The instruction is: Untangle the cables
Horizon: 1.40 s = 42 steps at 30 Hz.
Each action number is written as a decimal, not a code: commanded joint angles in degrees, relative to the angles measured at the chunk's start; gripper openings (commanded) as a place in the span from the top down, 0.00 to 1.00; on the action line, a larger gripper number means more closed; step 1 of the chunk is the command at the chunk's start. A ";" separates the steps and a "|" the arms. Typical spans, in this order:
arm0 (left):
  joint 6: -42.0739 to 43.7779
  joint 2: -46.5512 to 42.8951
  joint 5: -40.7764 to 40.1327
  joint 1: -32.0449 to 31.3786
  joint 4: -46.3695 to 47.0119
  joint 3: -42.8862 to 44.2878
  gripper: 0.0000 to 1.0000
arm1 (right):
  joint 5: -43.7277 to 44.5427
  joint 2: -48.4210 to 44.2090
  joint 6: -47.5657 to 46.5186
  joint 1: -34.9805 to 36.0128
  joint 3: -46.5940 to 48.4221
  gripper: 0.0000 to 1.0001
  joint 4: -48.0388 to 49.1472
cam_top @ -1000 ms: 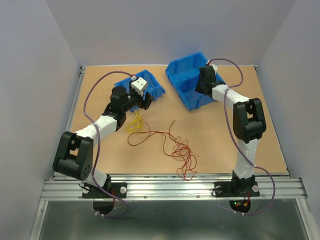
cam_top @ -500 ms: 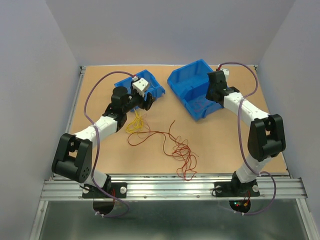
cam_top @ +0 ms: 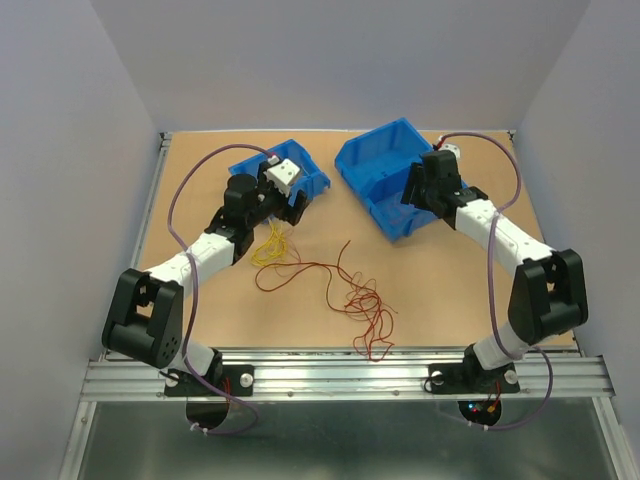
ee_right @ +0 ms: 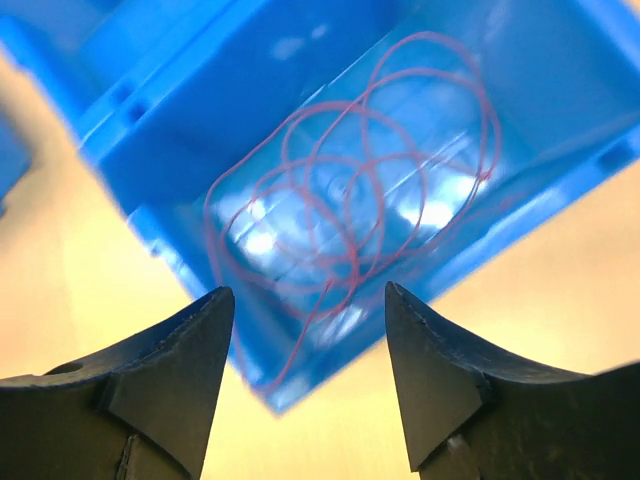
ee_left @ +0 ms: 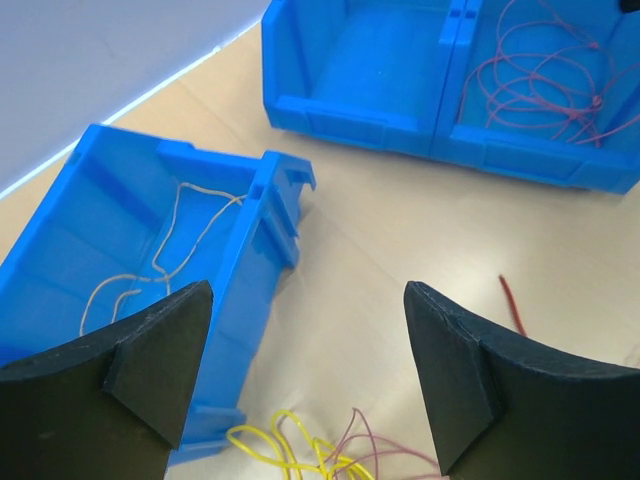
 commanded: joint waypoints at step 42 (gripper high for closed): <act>18.63 -8.32 11.73 -0.43 -32.19 4.43 1.00 | -21.01 -11.52 -2.90 4.32 -11.24 0.30 15.97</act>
